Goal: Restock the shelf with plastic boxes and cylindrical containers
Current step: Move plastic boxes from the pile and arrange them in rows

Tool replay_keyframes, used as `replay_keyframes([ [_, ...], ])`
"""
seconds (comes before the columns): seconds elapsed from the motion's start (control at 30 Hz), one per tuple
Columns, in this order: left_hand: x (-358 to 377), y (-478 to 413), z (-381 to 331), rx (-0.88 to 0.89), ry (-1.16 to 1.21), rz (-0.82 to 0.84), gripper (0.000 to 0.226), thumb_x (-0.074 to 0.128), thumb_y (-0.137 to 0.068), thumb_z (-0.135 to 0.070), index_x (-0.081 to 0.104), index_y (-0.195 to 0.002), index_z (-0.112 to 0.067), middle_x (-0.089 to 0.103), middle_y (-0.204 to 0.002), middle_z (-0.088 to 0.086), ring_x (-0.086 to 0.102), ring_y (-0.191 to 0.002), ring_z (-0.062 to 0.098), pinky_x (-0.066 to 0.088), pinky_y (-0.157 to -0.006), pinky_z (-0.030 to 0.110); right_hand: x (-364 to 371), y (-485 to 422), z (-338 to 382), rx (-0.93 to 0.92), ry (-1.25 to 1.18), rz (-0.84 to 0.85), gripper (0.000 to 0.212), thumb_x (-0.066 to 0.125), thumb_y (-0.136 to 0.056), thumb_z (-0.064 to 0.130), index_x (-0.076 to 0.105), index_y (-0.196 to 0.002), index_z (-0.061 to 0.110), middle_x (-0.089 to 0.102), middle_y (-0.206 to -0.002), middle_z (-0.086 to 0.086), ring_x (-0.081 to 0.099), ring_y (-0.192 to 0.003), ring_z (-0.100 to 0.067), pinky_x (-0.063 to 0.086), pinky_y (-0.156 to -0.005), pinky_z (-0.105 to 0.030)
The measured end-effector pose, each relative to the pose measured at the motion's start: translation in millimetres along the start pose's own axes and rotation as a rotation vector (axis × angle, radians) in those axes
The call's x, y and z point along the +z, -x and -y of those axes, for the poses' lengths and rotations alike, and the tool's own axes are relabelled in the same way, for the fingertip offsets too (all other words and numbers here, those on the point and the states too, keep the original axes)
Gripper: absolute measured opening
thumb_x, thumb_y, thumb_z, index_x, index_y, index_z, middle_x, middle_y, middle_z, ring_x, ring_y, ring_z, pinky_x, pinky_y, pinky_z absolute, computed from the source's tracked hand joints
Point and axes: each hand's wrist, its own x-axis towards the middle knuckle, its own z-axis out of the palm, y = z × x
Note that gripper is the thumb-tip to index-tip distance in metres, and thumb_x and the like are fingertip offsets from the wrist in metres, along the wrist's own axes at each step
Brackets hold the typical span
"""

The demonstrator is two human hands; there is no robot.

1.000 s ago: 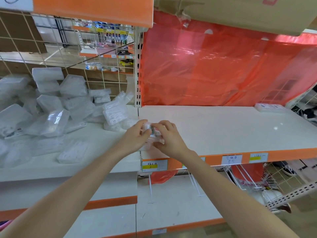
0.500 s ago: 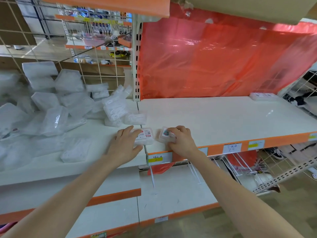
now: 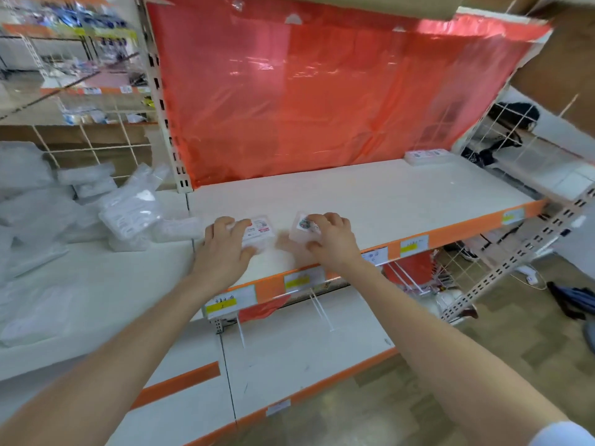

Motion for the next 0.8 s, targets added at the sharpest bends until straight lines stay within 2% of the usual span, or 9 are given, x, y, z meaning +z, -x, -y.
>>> replay_keyframes([
  [0.2,51,-34,-95,0.085,0.027,0.051,0.051,0.052,-0.091,-0.028,0.036,-0.138,-0.018,0.029,-0.137,0.014,0.025,-0.126,0.032,0.029,-0.104,0.042,-39,2,-92,0.042,0.017,-0.033,0.054,0.056,-0.084,0.015,0.042,-0.136,0.016,0.042,-0.131,-0.014,0.034,-0.12,-0.033,0.037,-0.092,-0.04],
  [0.4,92,-66,-177,0.168,0.039,0.085,0.051,0.051,-0.091,-0.029,0.035,-0.139,-0.019,0.028,-0.138,0.013,0.025,-0.128,0.031,0.031,-0.103,0.042,-78,4,-178,0.111,0.03,-0.067,0.052,0.055,-0.085,0.014,0.042,-0.135,0.013,0.044,-0.13,-0.016,0.036,-0.12,-0.034,0.029,-0.097,-0.038],
  [0.6,128,-98,-239,0.243,0.062,0.146,0.051,0.049,-0.091,-0.028,0.035,-0.139,-0.018,0.028,-0.139,0.014,0.023,-0.128,0.031,0.03,-0.102,0.04,-98,13,-245,0.227,-0.014,-0.116,0.048,0.055,-0.083,0.013,0.047,-0.13,0.013,0.045,-0.128,-0.015,0.037,-0.117,-0.034,0.028,-0.093,-0.037],
  [0.8,164,-132,-291,0.319,0.062,0.205,0.049,0.047,-0.093,-0.03,0.034,-0.139,-0.017,0.027,-0.139,0.015,0.023,-0.128,0.032,0.029,-0.103,0.041,-116,10,-302,0.331,-0.033,-0.142,0.05,0.052,-0.082,0.011,0.046,-0.131,0.014,0.045,-0.128,-0.015,0.036,-0.118,-0.034,0.032,-0.097,-0.042],
])
